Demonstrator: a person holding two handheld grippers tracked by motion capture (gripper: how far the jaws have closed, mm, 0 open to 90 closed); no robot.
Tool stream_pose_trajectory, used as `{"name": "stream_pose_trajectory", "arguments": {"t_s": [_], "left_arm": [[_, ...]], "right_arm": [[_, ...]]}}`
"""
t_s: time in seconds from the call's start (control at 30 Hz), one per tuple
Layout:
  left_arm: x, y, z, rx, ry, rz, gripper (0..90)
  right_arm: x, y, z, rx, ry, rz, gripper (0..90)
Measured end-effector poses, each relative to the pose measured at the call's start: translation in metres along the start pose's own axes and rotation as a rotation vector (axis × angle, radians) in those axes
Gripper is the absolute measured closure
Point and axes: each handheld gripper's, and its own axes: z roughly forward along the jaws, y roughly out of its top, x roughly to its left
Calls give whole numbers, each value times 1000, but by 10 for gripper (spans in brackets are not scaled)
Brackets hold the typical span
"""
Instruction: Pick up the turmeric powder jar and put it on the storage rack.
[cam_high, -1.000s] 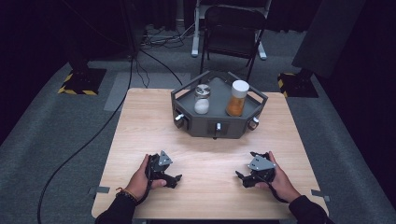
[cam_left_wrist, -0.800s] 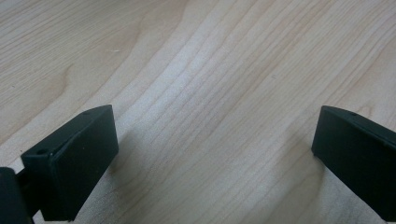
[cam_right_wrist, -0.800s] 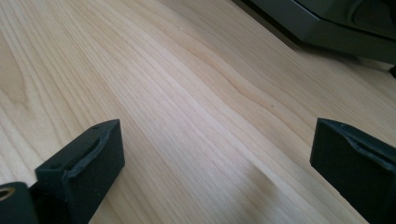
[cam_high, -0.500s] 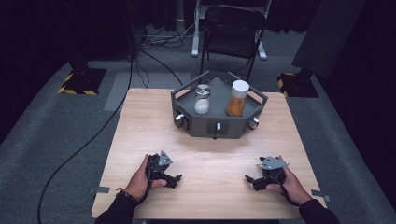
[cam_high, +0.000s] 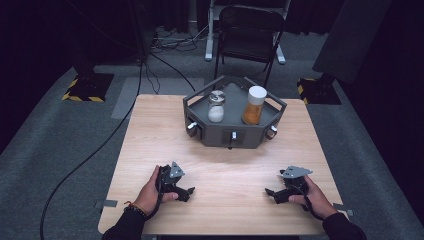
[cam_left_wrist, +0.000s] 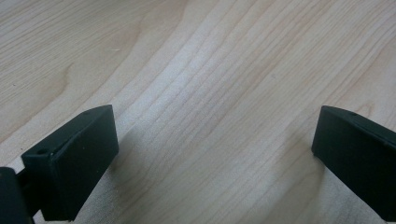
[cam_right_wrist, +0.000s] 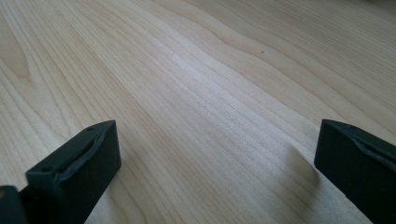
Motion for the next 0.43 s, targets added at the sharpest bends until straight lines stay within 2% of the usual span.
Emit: {"name": "stream_pose_trajectory", "arguments": {"t_s": [0.43], "left_arm": [[0, 0, 0, 0, -1, 0, 0]], "right_arm": [[-2, 1, 0, 4, 5, 5, 2]]}}
